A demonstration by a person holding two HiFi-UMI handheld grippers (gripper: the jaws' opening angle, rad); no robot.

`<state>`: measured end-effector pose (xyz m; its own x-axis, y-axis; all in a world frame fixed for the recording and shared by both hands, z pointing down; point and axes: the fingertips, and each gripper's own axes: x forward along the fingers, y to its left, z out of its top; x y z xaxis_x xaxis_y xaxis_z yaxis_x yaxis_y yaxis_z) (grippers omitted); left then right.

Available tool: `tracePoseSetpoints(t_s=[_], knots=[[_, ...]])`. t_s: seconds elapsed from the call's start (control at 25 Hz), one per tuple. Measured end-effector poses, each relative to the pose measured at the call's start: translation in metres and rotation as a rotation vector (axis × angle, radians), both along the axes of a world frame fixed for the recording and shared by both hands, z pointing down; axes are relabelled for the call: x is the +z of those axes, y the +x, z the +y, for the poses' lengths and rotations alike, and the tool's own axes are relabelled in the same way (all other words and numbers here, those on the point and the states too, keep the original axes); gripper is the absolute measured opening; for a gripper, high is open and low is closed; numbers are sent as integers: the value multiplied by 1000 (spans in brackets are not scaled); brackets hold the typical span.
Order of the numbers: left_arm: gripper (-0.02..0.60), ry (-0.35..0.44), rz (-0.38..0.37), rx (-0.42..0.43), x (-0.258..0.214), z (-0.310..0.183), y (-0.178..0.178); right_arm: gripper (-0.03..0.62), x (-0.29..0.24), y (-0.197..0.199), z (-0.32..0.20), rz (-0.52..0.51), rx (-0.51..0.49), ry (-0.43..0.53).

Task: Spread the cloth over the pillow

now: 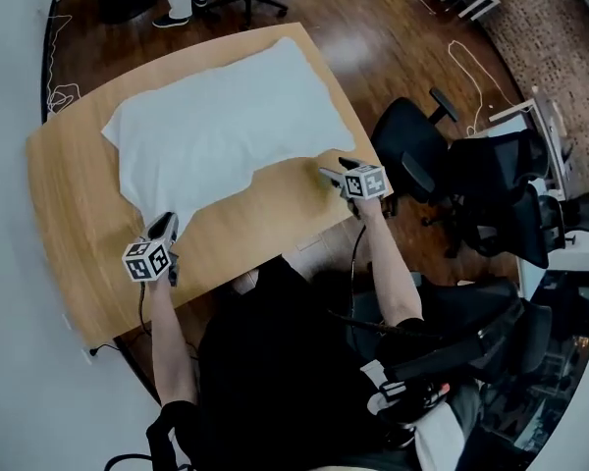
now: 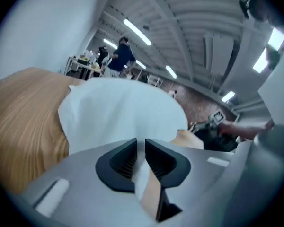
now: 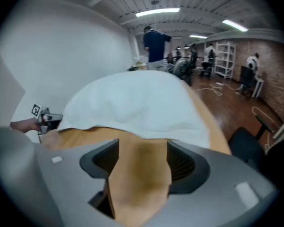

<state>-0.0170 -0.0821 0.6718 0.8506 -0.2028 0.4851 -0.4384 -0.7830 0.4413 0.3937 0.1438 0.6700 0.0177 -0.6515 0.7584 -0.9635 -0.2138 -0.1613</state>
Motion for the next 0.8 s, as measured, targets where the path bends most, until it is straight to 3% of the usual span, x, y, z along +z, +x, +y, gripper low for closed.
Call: tracePoseSetpoints(t_s=[0.04,0.12,0.24,0.28,0.32,0.52,0.68,0.8], knots=[[41,8,-87,9,21,1,2,319,3,45,10,47,29,-27],[37,12,-164,-16,45,-5,3,319,17,97,13,102,-21,-93],[31,12,-209,-58,50,-11,5,308,42,118,1,130,-202,-174],[31,18,-233,-64,49,-13,3,185,45,117,-2,123,-260,-192],[31,24,-257,-72,48,-14,1,6,43,117,0,114,-298,-209],[31,23,-357,-126,58,-15,-5,5,25,129,32,16,-222,-213],[31,2,-413,-135,70,-16,-4,6,75,129,26,29,-316,-226],[37,-10,-416,-193,56,-13,-21,34,78,127,23,74,-345,-190]])
